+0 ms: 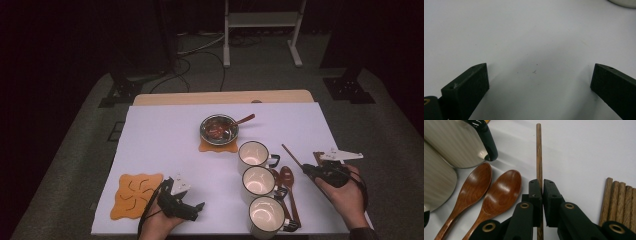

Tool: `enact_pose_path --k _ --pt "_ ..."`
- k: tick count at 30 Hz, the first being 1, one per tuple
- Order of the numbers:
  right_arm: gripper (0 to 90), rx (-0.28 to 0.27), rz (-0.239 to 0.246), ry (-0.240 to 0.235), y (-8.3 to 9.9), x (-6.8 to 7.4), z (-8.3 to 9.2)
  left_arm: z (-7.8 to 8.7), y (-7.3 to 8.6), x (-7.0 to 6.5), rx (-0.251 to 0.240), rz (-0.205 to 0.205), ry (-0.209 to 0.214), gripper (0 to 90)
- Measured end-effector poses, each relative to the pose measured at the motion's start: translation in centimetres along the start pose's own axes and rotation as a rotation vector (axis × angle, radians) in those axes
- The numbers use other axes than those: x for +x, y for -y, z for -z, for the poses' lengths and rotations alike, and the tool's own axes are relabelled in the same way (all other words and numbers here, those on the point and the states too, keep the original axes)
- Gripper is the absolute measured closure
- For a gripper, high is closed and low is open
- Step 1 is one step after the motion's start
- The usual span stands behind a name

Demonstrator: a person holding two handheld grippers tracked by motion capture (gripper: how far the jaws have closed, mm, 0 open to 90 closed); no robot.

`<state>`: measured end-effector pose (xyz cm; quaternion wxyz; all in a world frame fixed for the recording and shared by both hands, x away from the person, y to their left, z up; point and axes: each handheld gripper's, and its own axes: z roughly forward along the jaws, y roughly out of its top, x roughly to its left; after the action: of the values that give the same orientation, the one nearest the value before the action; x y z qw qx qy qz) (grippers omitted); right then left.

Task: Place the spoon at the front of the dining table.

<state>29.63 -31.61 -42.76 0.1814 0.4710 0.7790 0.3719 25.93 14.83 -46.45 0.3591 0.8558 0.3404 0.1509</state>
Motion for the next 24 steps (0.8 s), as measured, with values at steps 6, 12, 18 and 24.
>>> enact_pose_path --k 6,12,18,24 --pt "84.6 -0.011 0.005 0.000 -0.5 -0.1 0.1 0.0 0.0 0.0 0.000 0.000 0.000 0.6" --pt "84.6 -0.019 0.011 -0.001 -1.0 -0.1 0.1 0.0 0.0 0.0 0.000 0.000 0.000 0.6" --pt "84.6 -0.030 0.014 -0.003 -1.5 -0.1 0.0 0.0 0.0 0.0 0.001 -0.001 0.000 0.6" --pt "84.6 -0.039 0.024 -0.005 -2.1 0.0 -0.1 0.0 0.0 0.0 0.000 0.000 0.000 0.6"
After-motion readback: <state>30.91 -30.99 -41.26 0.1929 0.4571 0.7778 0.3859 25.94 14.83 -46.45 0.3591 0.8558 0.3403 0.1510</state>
